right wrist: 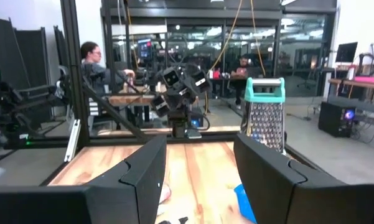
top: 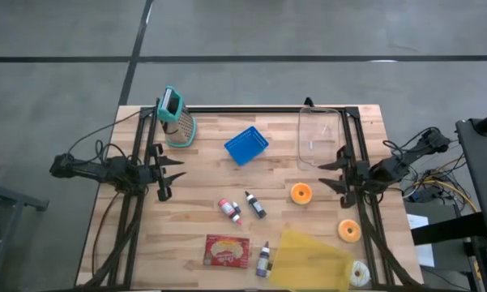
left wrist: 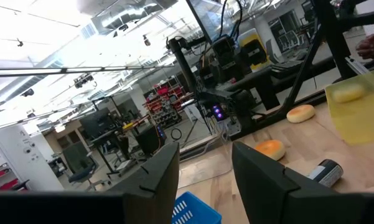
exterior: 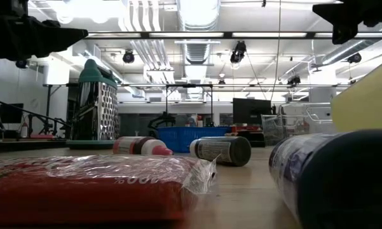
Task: Pick & Place Food Item
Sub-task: Put the big black food coloring into the yellow bin
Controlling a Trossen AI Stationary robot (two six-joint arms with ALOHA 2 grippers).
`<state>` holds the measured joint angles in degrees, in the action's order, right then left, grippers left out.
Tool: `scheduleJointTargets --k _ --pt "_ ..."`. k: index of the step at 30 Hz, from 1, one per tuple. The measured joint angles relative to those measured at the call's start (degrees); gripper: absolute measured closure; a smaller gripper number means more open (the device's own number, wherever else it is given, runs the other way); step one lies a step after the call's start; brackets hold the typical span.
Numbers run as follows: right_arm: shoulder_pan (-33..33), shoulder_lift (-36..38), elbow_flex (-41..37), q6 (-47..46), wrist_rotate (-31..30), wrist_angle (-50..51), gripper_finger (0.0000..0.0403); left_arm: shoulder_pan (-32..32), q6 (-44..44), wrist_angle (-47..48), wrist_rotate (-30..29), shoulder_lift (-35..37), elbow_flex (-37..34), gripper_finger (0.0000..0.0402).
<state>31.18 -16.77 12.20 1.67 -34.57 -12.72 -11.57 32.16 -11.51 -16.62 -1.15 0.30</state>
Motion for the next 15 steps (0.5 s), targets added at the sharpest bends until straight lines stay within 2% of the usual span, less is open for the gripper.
scheduleJointTargets --k 11,15 --pt "0.0 -13.8 9.5 -4.6 -0.2 0.1 0.0216 0.0 0.0 0.0 0.0 0.0 0.0 0.025" --pt "0.0 -19.3 12.8 -7.6 -3.8 0.4 0.0216 0.0 0.0 0.0 0.0 0.0 0.0 0.025"
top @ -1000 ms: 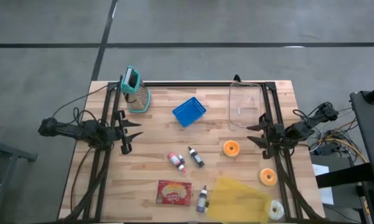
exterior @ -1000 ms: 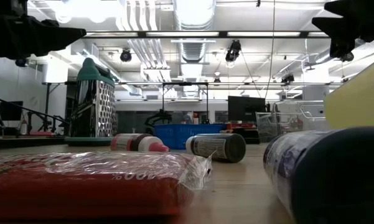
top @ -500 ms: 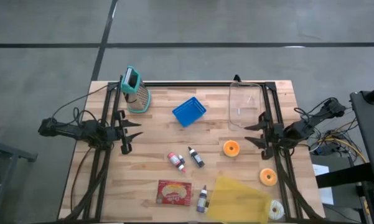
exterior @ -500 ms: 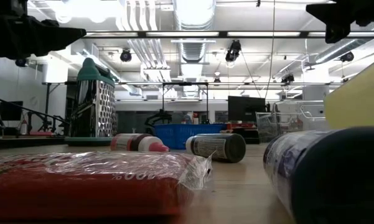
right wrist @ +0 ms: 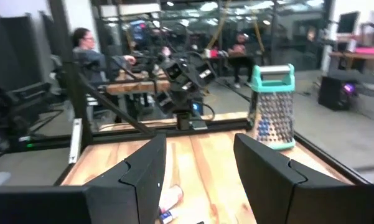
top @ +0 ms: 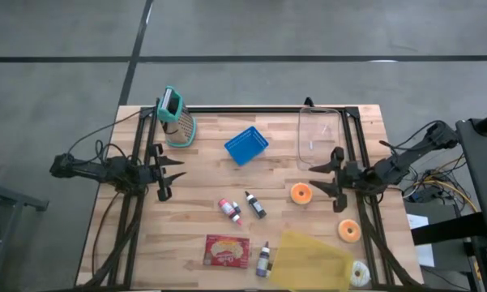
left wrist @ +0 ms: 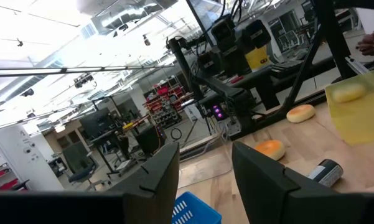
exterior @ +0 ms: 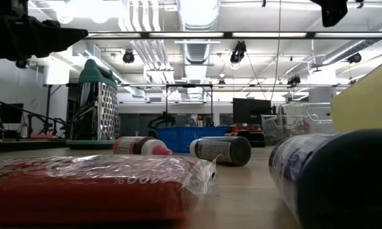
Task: Pick & Place Food Item
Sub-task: Put the big black food coloring into the yellow bin
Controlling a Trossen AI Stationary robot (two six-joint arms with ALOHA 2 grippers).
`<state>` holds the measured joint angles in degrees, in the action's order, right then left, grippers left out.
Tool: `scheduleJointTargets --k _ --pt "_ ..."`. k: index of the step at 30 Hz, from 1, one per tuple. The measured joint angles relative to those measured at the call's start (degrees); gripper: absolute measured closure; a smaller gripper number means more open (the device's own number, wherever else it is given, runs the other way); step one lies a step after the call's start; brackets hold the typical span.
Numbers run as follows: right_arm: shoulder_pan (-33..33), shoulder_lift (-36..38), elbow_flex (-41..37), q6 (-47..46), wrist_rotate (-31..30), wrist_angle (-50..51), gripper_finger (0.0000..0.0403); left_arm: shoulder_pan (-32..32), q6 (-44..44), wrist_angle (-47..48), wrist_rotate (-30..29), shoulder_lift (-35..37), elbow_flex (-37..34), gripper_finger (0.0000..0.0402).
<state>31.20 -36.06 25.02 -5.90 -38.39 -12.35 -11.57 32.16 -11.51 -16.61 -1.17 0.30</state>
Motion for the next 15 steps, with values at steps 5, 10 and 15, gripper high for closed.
scheduleJointTargets --k 5,10,15 --pt "0.0 -7.5 3.6 -1.8 -3.4 0.1 0.0216 0.0 0.0 0.0 0.0 0.0 0.0 0.025" --pt "-0.2 -14.8 7.8 -10.1 -3.7 0.1 0.0216 0.0 0.0 0.0 0.0 0.0 0.0 0.025" --pt "-0.3 -22.4 12.2 -12.8 -3.8 0.1 0.0216 0.0 0.0 0.0 0.0 0.0 0.0 0.025"
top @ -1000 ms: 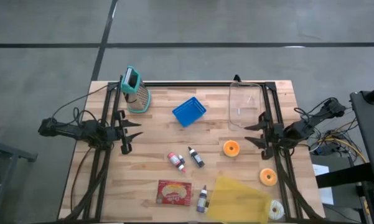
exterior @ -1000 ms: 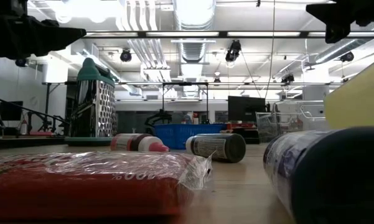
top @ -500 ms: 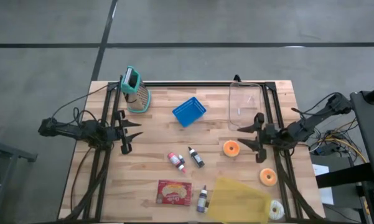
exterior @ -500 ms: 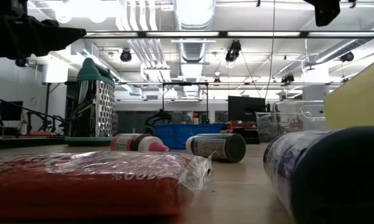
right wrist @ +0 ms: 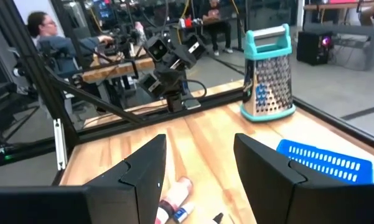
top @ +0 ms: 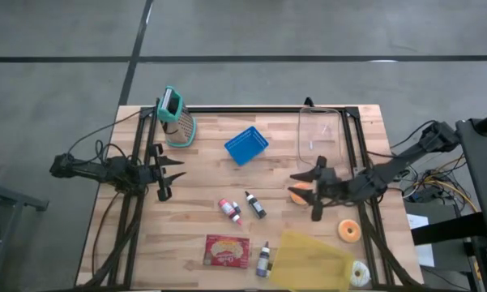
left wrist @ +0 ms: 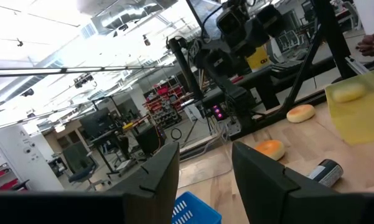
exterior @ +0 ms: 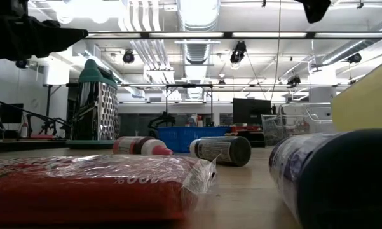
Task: Pick & Place Food Item
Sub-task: Put the big black food coloring into the yellow bin
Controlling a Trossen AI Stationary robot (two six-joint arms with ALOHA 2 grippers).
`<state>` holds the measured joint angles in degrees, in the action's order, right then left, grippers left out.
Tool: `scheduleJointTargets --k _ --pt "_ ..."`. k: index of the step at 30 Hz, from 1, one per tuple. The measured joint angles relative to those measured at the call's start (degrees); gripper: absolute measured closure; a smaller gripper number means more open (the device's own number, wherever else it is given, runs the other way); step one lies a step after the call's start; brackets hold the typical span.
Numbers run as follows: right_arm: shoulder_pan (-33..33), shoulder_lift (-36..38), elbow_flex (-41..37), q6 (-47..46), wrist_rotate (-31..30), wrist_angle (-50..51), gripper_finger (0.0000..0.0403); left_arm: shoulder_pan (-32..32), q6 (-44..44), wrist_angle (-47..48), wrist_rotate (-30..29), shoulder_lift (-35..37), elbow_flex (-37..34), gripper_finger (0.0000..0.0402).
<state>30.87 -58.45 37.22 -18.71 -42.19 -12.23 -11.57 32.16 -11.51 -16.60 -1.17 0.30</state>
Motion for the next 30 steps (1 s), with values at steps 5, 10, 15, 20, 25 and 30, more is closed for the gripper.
scheduleJointTargets --k 5,10,15,20,25,30 --pt "-0.3 -6.8 4.7 -0.8 0.0 0.0 0.0216 0.0 0.0 0.0 0.0 0.0 0.0 0.025" --pt "-1.3 -12.5 8.5 -4.7 0.0 0.2 0.0216 0.0 0.0 0.0 0.0 0.0 0.0 0.025" --pt "-3.8 -16.9 14.0 -18.4 0.2 14.4 0.0216 0.0 0.0 0.0 0.0 0.0 0.0 0.025" --pt "-5.1 -22.4 21.7 -32.4 0.8 32.1 0.0216 0.0 0.0 0.0 0.0 0.0 0.0 0.025" --pt "-5.1 -27.8 30.9 -33.9 1.6 41.5 0.0216 0.0 0.0 0.0 0.0 0.0 0.0 0.025" --pt "-7.5 -33.4 40.3 -37.4 10.8 52.4 0.0216 0.0 0.0 0.0 0.0 0.0 0.0 0.025"
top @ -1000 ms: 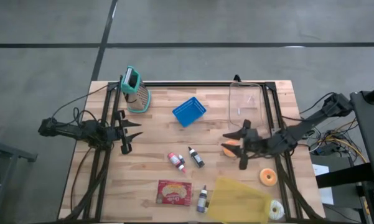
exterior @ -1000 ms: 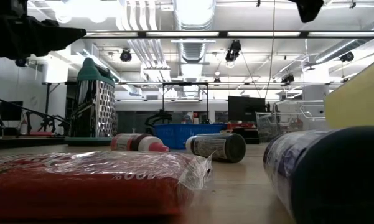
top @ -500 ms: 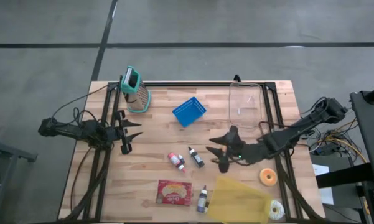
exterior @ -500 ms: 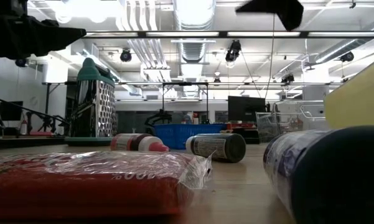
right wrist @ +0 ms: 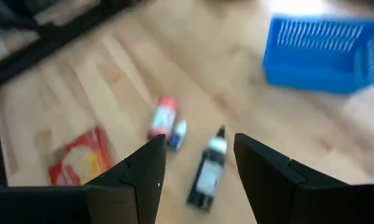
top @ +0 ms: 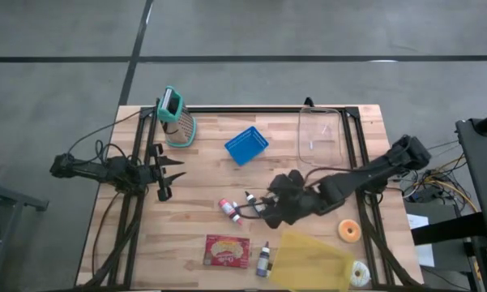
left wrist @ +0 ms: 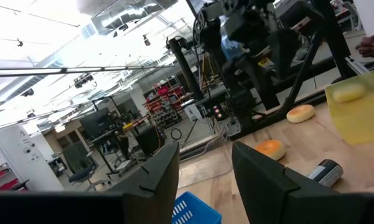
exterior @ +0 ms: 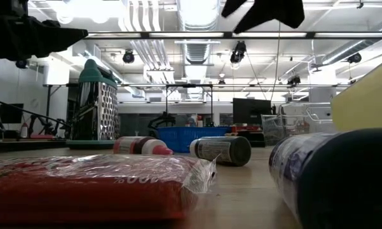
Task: Pick & Place Food Item
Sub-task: Put the big black food coloring into the yellow bin
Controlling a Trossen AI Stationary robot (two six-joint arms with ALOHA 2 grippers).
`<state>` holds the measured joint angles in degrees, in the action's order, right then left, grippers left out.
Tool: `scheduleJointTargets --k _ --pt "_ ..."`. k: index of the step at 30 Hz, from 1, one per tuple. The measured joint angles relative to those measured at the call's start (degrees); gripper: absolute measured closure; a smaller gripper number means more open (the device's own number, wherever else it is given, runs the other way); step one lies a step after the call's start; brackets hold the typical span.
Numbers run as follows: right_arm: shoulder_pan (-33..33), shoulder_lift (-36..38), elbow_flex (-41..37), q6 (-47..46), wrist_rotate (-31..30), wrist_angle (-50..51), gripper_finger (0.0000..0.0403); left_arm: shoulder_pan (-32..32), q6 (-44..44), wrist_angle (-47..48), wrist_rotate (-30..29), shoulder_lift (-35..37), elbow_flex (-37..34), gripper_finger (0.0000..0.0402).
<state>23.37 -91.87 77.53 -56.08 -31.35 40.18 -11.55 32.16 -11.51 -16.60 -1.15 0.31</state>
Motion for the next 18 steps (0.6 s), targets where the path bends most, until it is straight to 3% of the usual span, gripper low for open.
scheduleJointTargets --k 8,18 --pt "-5.8 -9.2 8.2 -3.5 14.2 10.8 0.0216 0.0 0.0 0.0 0.0 -0.1 0.0 0.025" --pt "-10.9 -14.8 8.6 1.0 23.6 6.8 0.0216 0.0 0.0 0.0 0.0 -0.2 0.0 0.025"
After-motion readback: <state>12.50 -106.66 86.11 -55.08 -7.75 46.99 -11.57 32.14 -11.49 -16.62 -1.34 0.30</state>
